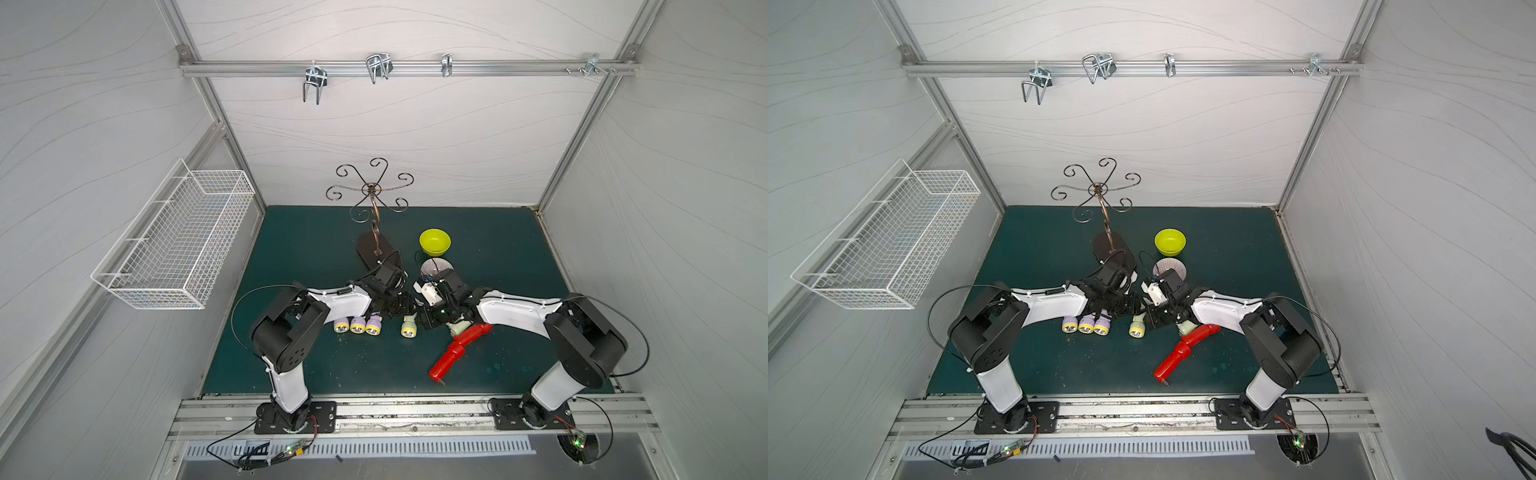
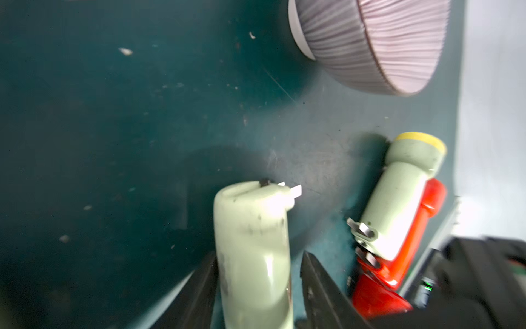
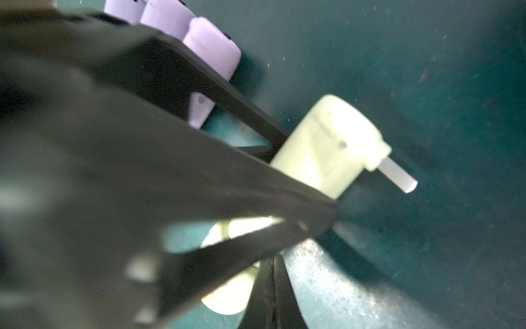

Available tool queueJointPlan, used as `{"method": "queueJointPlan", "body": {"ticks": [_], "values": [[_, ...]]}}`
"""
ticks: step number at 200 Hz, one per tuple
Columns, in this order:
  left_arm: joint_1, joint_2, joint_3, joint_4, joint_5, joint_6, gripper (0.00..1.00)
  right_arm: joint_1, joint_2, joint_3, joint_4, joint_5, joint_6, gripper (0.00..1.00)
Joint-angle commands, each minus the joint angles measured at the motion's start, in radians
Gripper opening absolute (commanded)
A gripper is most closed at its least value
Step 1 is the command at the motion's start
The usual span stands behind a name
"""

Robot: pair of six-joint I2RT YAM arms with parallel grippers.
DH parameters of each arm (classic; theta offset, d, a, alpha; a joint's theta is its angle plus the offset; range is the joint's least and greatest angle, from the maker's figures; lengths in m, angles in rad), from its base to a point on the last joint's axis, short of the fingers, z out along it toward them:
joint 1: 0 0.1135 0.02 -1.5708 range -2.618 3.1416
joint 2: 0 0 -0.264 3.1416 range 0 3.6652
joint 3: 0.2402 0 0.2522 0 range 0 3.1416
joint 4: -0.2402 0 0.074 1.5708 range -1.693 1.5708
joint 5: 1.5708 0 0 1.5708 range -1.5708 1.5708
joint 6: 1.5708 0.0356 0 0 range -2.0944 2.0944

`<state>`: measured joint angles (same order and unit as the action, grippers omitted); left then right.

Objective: Close the plug at the bottom of the flashlight
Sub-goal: Adjust the flashlight at the center of the board, then pick up the flashlight from the center of the board.

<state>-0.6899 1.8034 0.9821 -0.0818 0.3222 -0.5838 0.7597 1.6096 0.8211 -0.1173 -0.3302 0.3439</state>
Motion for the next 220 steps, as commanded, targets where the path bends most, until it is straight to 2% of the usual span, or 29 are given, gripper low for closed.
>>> {"method": "queueJointPlan", "body": {"ticks": [1,33,70,111,131,150,176,191,207,220], "values": [[-0.038,0.03,0.078,-0.106,-0.104,0.066,0.51,-0.004,-0.056,-0.027,-0.047,0.015,-0.006,0.0],[-0.069,0.051,0.112,-0.18,-0.187,0.101,0.5,-0.066,-0.168,-0.081,-0.096,0.021,-0.01,0.0],[-0.103,0.075,0.143,-0.243,-0.284,0.137,0.48,-0.156,-0.363,-0.127,-0.201,0.049,-0.036,0.0],[-0.128,0.116,0.175,-0.278,-0.326,0.157,0.47,-0.228,-0.53,-0.137,-0.278,0.075,-0.039,0.0],[-0.14,0.141,0.191,-0.289,-0.339,0.168,0.46,-0.252,-0.55,-0.135,-0.293,0.068,-0.043,0.04],[-0.152,0.155,0.201,-0.295,-0.351,0.176,0.45,-0.271,-0.551,-0.135,-0.297,0.059,-0.039,0.14],[-0.155,0.137,0.189,-0.275,-0.343,0.18,0.29,-0.291,-0.556,-0.145,-0.279,0.04,-0.023,0.28],[-0.154,0.1,0.173,-0.25,-0.336,0.19,0.27,-0.296,-0.559,-0.143,-0.276,0.032,-0.021,0.32],[-0.155,0.049,0.16,-0.235,-0.335,0.211,0.21,-0.298,-0.563,-0.142,-0.275,0.029,-0.023,0.35],[-0.154,-0.006,0.15,-0.221,-0.324,0.239,0.07,-0.298,-0.565,-0.137,-0.277,0.022,-0.023,0.36]]}}
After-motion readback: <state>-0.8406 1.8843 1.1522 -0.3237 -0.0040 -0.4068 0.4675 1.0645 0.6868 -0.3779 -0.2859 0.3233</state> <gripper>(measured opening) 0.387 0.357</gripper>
